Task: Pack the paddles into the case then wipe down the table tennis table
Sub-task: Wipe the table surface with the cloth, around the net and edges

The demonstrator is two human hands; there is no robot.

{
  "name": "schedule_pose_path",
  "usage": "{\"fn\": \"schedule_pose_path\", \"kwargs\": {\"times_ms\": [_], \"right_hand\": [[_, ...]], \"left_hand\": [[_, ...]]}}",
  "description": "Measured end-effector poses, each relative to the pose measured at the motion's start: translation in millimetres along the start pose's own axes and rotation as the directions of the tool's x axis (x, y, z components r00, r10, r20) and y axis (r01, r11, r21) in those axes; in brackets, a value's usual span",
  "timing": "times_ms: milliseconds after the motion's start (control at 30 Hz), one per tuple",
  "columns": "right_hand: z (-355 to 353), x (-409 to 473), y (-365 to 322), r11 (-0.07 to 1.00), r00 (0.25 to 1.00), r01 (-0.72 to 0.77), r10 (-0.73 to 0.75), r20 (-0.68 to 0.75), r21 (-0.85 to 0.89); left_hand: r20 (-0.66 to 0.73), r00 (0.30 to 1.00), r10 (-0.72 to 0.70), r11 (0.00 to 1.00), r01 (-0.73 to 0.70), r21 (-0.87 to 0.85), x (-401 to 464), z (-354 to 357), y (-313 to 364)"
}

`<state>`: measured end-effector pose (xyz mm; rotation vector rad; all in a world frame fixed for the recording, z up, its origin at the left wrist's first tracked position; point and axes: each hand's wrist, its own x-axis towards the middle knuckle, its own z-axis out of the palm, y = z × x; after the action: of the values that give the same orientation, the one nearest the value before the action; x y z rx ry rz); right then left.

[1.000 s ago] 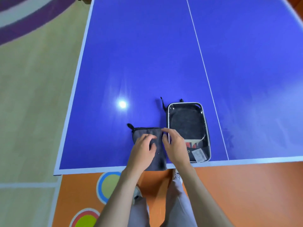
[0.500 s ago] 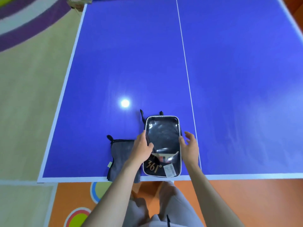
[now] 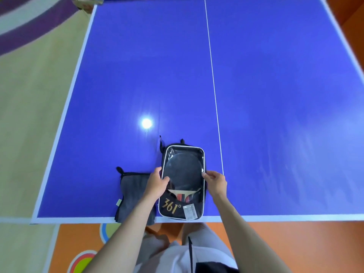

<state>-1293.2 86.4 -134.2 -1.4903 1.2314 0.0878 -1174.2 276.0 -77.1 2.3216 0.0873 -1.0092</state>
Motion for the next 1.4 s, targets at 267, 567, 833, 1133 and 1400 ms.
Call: {"fn": "schedule_pose_path", "kwargs": {"times_ms": [267,567,833,1133,1400], "right_hand": [[0,-4,2,0.986,0.999,-0.028,0.031,-0.019,0.165],[53,-37,-51,0.979,0.995,0.095,-0.1,0.02,0.177],[190,-93,-83,0.993,0.991,0.089,-0.096,0.09,0.082],[348,-127,-99,0.998,0.989,0.035,-0.041,0.14,0.045],[417,-132,-88,0.999,0.992,-0.004,0.008,0.13,-0.033]], "left_hand": [[-0.074,0.997,0.028,0.976,-0.043,-0.212,2,-11,-9],[-0.131,0.989,0.073,0.915,-0.118,-0.386,5,-94,-40],[-0.196,0.98,0.017,0.887,-0.105,-0.45,20,-210,-133],[-0.301,0.952,-0.059,0.894,-0.084,-0.44,56,-305,-245],[-0.29,0.949,-0.124,0.905,-0.012,-0.426,79,-335,-292]]}}
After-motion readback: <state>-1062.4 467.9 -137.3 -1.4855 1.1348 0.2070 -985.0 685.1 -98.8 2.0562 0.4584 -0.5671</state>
